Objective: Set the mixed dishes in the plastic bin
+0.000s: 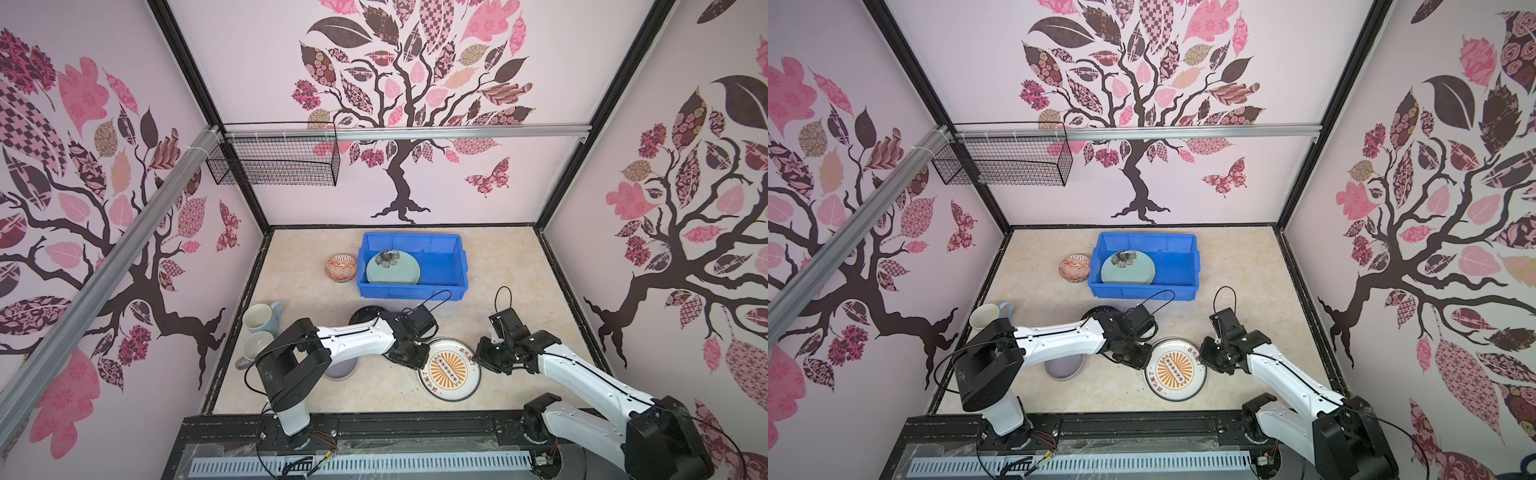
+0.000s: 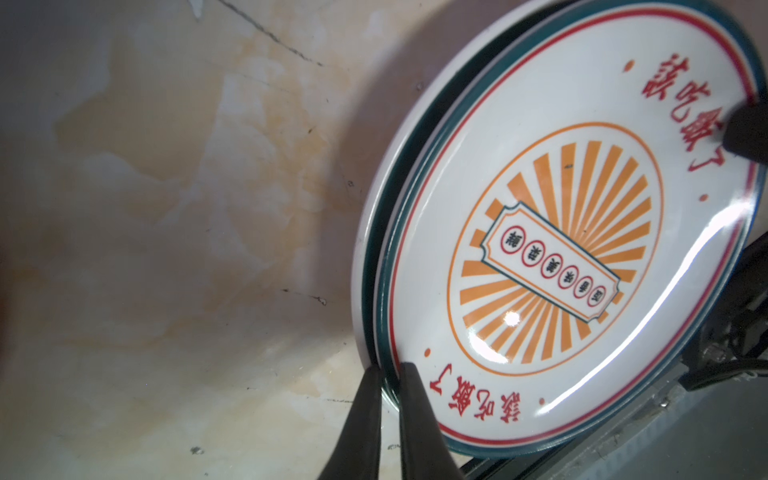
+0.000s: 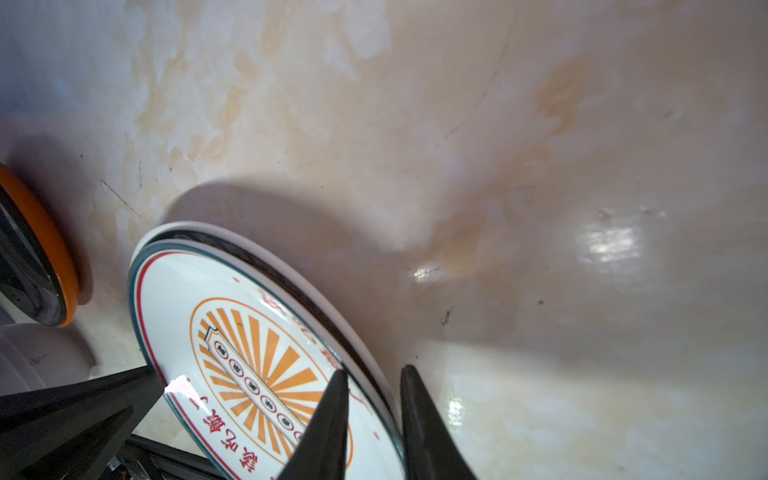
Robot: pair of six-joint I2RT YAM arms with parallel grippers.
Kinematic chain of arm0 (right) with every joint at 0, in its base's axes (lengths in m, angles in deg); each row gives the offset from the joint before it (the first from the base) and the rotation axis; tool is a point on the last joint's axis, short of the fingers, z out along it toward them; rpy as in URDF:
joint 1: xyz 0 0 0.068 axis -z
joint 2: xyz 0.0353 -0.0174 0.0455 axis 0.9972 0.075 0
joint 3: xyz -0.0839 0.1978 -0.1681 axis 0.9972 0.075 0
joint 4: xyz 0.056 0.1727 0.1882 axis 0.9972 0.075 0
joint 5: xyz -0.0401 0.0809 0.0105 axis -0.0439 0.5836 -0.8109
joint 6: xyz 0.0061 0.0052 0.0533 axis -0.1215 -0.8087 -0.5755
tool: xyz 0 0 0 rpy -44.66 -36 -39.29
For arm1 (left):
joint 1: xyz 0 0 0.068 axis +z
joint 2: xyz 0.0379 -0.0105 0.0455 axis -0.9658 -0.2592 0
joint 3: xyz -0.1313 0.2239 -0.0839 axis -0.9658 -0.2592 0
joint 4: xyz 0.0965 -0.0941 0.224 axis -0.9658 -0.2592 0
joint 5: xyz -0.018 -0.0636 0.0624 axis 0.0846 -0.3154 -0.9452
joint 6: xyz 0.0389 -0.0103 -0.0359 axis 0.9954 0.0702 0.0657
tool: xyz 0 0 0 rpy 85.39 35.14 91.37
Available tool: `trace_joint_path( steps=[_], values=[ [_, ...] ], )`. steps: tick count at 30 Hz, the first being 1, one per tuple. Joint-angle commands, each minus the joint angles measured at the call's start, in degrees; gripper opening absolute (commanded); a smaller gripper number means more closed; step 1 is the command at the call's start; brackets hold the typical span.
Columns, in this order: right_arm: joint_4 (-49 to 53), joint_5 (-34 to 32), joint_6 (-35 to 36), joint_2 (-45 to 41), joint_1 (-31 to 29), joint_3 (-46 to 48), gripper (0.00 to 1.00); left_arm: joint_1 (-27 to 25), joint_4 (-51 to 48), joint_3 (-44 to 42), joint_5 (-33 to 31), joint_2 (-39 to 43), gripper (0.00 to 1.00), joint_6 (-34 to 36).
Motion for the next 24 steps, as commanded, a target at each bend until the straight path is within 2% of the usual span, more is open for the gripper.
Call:
trace_joint_path(
  steps=[1,5,11,13,15,17,24],
  values=[
    [0.35,1.48,-0.09,-1.14,-0.33,0.11,0.2,-0.05,0.81,1.13,0.67,-1.7,0.13,0.41],
    [0.81,1.51,0.27,-1.4,-0.33,0.62,0.1,-0.05,0.89,1.45,0.73,-1.97,0.13,0.23],
    [2.63,0.31,1.48,-2.68,-0.13,-0.95,0.08,0.11,0.46,1.9,0.62,-1.91,0.13,0.15],
    [2.91,0.61,1.91,-2.98,-0.15,-1.23,0.13,0.13,0.42,2.01,0.62,-1.8,0.11,0.23],
    [4.16,-0.26,2.17,-3.08,-0.15,-1.15,0.27,0.18,0.21,2.3,0.62,-2.02,0.06,0.27],
    [5.1,-0.58,2.2,-3.39,-0.15,-0.51,0.33,0.19,0.11,2.64,0.62,-2.44,0.02,0.32],
    [5.37,0.48,0.14,-6.96,-0.15,2.67,0.34,0.15,-0.53,3.85,0.27,-2.12,0.0,0.05]
  ],
)
